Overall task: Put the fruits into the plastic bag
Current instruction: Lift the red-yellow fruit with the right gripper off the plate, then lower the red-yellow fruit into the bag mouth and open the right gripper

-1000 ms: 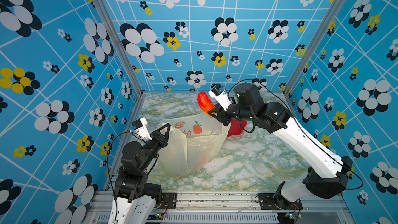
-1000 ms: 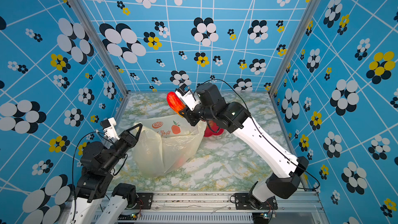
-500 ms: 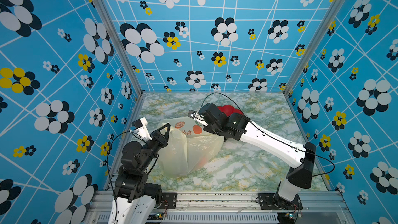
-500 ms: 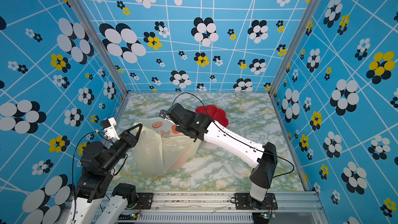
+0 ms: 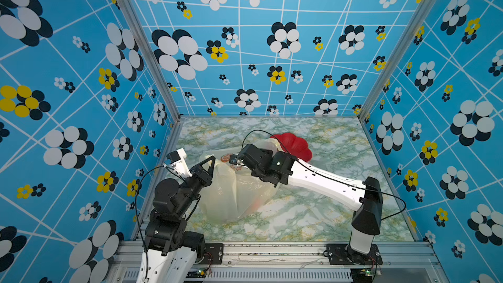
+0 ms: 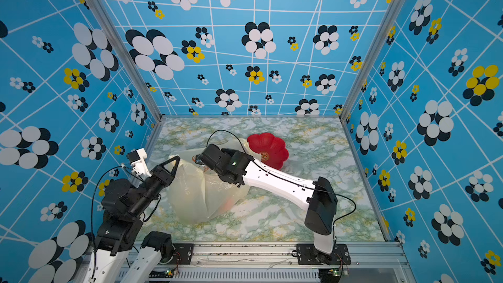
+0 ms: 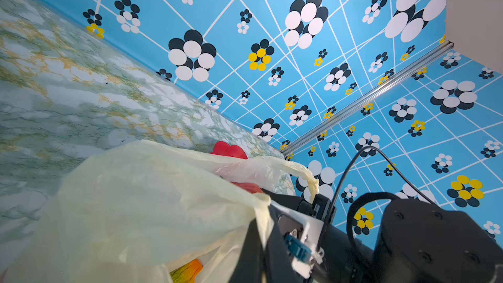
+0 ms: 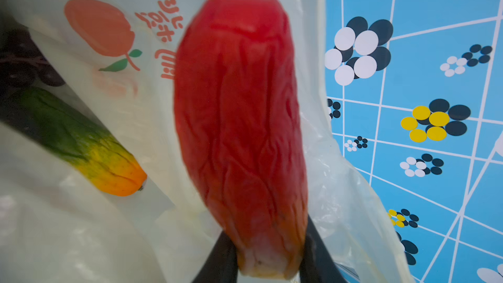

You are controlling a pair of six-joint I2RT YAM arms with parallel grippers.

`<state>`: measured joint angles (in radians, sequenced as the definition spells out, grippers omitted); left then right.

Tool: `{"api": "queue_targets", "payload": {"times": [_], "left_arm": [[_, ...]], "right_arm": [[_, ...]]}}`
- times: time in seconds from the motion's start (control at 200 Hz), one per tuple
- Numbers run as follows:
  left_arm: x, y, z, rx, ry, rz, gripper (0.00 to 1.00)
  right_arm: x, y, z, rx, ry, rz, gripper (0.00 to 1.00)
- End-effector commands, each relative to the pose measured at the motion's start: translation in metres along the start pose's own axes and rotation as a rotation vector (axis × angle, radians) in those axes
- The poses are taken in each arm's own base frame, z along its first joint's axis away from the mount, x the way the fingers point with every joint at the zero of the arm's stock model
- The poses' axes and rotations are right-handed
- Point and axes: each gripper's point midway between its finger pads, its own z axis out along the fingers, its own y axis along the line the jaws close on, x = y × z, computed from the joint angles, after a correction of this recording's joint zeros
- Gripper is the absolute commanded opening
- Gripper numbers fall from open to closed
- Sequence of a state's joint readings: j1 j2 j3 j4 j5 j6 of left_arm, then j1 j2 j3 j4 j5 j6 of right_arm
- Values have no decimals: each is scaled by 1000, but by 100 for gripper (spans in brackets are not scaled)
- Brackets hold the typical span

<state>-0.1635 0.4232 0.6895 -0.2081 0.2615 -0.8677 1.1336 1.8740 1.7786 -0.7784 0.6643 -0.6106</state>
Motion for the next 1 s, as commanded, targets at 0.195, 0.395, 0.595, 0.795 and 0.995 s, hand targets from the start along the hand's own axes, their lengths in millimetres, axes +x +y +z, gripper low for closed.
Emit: {"api": "queue_targets", "payload": {"times": [0.195, 0.395, 0.595, 0.795, 0.995], "left_arm": [[-10, -12, -10, 28, -36, 39, 0], [-9, -12, -10, 28, -35, 40, 0], [-9, -11, -9, 27, -36, 37, 0], [-10, -11, -9, 24, -36, 38, 0], [-9, -10, -10, 21, -41, 36, 0]], "right_arm": [[-9, 42, 3, -116, 24, -74, 25], [-8, 43, 4, -117, 37, -71, 54], [-7, 42, 6, -104, 48, -77, 69], [-7, 41, 6, -98, 47, -73, 71], [-8, 37, 5, -88, 49, -70, 71]]}}
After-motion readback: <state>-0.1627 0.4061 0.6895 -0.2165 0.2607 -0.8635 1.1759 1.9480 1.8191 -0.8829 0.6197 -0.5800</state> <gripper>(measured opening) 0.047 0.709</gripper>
